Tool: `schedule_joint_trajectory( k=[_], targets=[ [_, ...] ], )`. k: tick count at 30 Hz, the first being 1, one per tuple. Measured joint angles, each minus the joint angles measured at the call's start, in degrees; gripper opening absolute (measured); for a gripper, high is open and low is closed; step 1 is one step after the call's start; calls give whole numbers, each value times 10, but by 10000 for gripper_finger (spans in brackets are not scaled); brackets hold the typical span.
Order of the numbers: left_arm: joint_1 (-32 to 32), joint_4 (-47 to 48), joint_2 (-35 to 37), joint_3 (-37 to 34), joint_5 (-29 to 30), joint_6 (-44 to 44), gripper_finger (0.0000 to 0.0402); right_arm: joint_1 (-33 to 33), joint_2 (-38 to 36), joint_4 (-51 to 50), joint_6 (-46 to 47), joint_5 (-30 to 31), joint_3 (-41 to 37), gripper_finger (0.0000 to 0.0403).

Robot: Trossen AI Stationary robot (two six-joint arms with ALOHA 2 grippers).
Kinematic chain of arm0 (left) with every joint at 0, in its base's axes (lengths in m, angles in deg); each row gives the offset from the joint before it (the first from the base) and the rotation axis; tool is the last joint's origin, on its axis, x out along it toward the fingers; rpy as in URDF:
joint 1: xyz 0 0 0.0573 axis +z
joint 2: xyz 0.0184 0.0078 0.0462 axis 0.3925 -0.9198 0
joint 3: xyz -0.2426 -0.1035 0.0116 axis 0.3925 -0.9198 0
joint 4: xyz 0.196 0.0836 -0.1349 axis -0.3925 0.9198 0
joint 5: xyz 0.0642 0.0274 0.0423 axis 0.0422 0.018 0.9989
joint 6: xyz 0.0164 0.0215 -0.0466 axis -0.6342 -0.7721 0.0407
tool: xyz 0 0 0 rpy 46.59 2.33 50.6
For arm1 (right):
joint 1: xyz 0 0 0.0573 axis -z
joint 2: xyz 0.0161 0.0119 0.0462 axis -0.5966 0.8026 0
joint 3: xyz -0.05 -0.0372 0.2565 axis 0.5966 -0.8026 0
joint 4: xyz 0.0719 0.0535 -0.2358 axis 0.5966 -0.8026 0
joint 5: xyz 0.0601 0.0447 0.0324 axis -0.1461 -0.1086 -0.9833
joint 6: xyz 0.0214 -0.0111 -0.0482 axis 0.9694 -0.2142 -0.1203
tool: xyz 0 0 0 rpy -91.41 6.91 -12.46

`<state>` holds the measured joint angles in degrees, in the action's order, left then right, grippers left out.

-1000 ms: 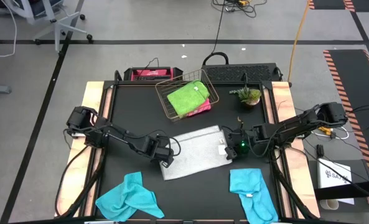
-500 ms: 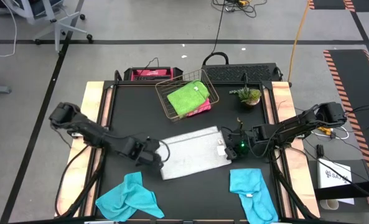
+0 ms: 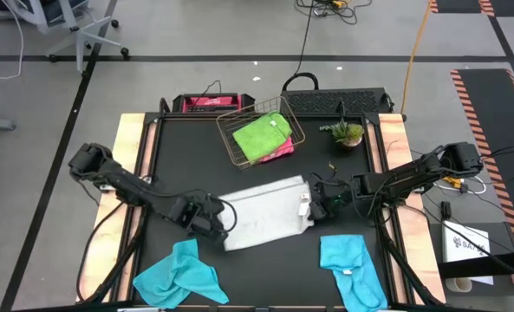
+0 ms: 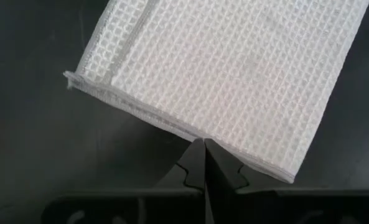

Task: Fold microfiber towels
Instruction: Fold the gray microfiber cloth

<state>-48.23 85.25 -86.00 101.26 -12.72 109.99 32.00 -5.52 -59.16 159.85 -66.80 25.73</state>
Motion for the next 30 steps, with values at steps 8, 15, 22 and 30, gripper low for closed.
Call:
schedule_joint_trajectory(
  k=[8,15,22,30],
  targets=[
    [12,0,0,0,-1,-20,5,0,0,1,10,0,0,0],
    [12,15,1,1,28,-14,5,0,0,-41,-1,2,49,0],
    [12,59,1,1,35,-4,5,0,0,-216,-78,39,168,0],
    [12,83,1,1,36,10,3,0,39,-226,-102,60,220,0]
  ],
)
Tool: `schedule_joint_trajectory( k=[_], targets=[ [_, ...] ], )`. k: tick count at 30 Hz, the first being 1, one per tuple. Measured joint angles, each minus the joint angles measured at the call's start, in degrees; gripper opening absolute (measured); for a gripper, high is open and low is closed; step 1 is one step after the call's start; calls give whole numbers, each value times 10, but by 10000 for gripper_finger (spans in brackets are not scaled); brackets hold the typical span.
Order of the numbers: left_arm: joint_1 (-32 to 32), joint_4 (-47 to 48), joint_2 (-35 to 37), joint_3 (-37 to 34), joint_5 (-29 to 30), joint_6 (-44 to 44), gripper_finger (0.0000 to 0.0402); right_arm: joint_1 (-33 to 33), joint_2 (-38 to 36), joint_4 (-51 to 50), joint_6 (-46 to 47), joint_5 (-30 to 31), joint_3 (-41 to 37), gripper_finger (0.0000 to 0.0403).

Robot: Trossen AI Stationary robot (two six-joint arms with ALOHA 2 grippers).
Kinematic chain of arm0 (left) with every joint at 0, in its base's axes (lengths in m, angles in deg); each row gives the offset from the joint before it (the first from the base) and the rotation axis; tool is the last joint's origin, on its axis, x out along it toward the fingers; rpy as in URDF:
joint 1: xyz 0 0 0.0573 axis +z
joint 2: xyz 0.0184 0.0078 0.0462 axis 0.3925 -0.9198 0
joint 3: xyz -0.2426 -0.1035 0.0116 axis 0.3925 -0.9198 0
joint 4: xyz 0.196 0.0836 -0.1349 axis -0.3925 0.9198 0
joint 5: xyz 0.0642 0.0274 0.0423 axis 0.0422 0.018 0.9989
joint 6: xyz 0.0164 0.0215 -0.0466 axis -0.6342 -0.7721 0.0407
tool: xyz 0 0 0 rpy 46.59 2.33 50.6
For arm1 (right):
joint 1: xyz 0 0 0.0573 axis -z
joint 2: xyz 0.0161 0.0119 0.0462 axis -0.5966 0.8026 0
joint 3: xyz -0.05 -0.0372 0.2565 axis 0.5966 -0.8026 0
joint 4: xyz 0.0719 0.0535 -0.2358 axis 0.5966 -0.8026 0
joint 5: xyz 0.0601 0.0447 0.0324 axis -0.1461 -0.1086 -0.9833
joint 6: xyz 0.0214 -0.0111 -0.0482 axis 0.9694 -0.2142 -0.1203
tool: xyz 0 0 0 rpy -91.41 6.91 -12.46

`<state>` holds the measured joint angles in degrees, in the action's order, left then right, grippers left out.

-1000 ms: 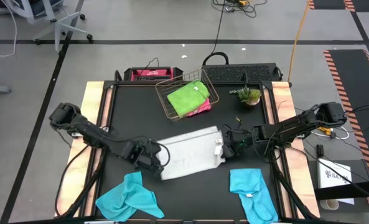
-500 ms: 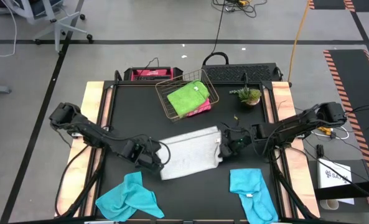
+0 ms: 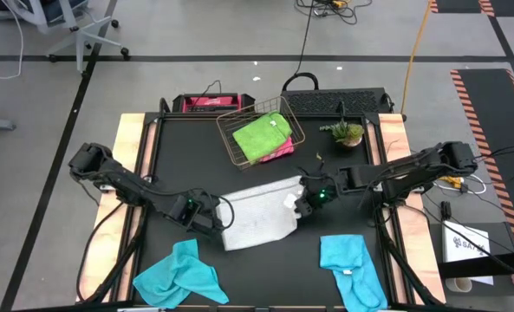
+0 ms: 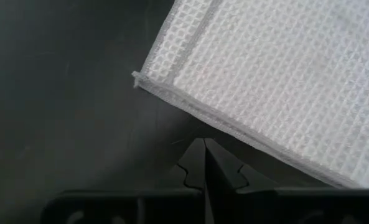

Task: Fold microfiber towels
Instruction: Fold the gray microfiber cloth

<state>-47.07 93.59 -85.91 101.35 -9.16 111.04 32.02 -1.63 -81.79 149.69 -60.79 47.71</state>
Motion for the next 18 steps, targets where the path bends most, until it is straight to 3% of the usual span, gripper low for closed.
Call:
schedule_joint_trajectory(
  k=[8,18],
  targets=[
    [0,20,25,0,4,6,2,0,129,17,-89,-32,119,0],
    [-2,137,60,0,13,31,6,0,292,18,-196,-89,309,0]
  ],
)
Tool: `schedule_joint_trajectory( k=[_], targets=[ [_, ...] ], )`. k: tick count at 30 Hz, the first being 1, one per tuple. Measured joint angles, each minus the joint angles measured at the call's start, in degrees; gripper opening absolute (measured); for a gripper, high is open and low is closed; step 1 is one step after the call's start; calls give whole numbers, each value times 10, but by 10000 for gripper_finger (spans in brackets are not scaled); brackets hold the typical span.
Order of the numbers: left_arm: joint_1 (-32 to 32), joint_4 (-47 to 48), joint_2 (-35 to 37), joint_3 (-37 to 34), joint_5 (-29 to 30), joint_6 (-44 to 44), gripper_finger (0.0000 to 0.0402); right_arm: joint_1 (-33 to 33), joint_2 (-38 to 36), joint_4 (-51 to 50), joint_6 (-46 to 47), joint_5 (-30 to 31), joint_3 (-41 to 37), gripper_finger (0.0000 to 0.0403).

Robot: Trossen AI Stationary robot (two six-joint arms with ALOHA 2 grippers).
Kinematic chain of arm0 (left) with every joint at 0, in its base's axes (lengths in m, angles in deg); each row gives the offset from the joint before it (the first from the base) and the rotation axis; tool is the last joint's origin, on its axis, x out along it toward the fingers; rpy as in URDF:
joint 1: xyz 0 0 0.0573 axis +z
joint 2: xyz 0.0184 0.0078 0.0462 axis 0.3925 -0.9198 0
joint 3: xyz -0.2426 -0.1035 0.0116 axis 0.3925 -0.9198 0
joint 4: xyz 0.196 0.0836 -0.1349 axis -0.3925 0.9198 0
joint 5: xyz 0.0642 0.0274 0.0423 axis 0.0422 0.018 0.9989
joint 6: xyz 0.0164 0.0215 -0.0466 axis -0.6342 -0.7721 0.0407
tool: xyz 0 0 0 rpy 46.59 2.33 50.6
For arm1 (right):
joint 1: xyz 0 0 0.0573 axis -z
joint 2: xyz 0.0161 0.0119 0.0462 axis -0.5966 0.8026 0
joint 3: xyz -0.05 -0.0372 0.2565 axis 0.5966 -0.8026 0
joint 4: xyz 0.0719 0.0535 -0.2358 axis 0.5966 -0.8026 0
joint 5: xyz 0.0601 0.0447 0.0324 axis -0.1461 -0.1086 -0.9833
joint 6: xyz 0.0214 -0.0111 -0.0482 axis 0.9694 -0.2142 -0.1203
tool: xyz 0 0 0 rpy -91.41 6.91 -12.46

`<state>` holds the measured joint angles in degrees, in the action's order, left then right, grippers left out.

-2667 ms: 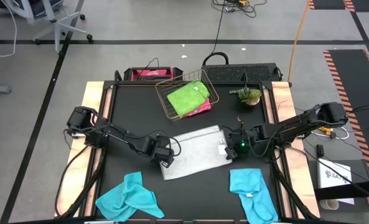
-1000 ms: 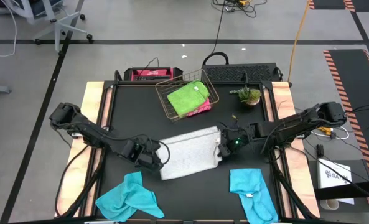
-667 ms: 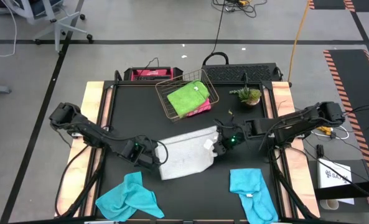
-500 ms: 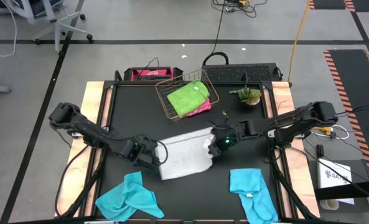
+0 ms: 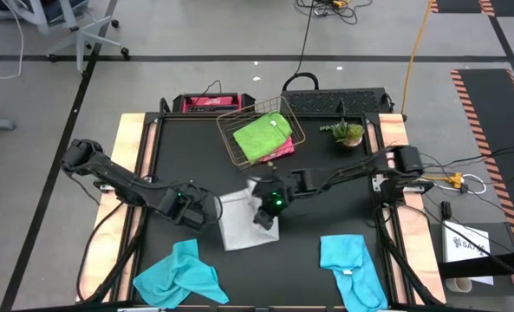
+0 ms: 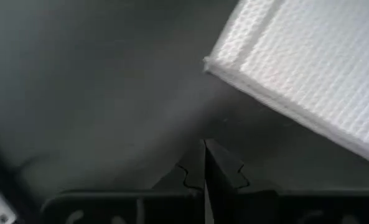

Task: Fold microfiber towels
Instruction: Fold the gray microfiber cloth

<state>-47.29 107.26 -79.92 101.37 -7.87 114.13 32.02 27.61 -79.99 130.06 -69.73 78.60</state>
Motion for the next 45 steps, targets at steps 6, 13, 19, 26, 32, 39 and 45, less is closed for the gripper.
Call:
schedule_joint_trajectory(
  k=[6,13,19,26,32,39,45],
  targets=[
    [0,0,6,0,0,-4,3,0,78,19,-23,-33,78,0],
    [0,6,9,0,0,-22,13,-1,143,118,6,-82,120,0],
    [1,6,10,0,0,-37,5,-6,178,151,6,-90,123,0],
    [1,5,10,0,-3,-26,14,-9,196,207,-23,-88,122,54],
    [1,5,10,0,-4,-26,3,-3,196,296,-24,-74,122,133],
    [16,-59,10,0,8,-49,15,-5,172,244,-30,-107,123,152],
    [42,-172,-29,0,28,-115,5,-9,144,28,-76,-107,122,109]
  ],
)
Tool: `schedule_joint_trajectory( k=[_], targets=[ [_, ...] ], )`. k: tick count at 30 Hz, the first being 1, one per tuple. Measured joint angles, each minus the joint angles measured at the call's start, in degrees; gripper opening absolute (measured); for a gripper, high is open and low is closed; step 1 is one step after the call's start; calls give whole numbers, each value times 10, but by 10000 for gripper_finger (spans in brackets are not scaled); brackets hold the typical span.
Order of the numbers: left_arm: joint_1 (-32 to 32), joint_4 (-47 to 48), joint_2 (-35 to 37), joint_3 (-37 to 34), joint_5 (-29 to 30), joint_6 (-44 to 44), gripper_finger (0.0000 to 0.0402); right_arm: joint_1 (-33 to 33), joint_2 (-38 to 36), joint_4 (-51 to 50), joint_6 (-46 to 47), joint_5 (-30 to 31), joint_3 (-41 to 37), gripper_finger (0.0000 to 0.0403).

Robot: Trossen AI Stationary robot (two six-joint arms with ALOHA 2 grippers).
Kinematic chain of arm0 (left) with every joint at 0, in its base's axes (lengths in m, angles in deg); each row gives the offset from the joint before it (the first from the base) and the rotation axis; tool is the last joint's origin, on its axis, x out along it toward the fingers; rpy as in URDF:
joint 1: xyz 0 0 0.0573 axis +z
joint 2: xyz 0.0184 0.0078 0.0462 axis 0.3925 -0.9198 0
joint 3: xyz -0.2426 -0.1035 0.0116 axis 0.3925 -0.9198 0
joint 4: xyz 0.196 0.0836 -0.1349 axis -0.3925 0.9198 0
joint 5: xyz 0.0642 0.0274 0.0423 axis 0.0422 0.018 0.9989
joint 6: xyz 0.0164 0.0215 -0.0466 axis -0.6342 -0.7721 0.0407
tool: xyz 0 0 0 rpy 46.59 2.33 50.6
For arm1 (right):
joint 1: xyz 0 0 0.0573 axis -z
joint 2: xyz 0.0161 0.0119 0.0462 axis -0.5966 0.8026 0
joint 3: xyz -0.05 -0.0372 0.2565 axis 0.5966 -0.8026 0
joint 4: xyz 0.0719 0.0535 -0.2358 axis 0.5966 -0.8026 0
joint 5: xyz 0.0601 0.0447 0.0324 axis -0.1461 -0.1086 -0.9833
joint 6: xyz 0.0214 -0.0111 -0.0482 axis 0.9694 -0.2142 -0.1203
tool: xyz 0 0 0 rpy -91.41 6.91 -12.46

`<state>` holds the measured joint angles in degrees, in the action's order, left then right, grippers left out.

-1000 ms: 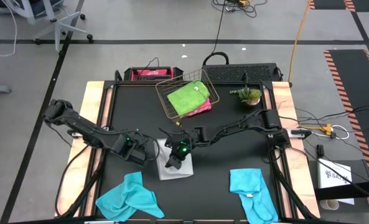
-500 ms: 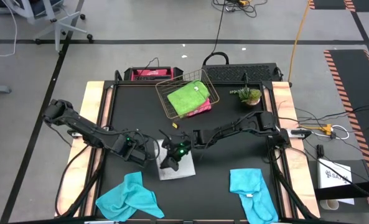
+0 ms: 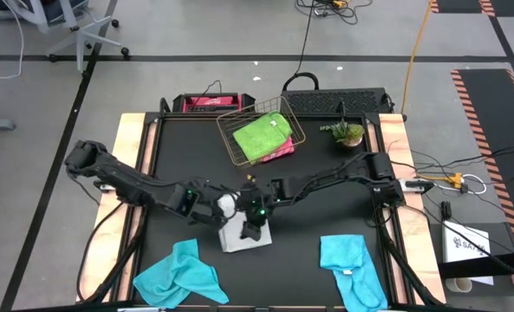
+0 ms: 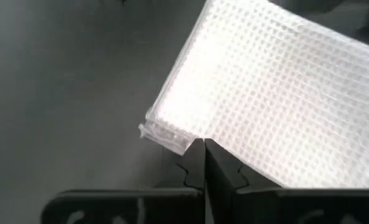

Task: Fold microfiber towels
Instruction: Fold the gray microfiber cloth

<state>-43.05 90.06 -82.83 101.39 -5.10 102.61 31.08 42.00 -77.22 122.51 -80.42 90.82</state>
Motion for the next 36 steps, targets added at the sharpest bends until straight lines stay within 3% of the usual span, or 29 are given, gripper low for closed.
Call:
schedule_joint_trajectory(
  k=[3,11,25,32,36],
  targets=[
    [12,-2,-40,-1,-10,3,8,-2,-8,-69,-18,4,0,76],
    [32,-38,-120,0,-20,2,11,-15,-6,-88,-21,36,-4,3],
    [41,-48,-176,1,-12,-2,18,-10,-7,-148,-85,110,-30,1],
    [52,-48,-176,1,-15,-8,3,-9,-12,-136,-76,103,-100,1],
    [58,-56,-176,0,-18,-16,15,-10,-11,-142,-55,94,-126,0]
  ],
)
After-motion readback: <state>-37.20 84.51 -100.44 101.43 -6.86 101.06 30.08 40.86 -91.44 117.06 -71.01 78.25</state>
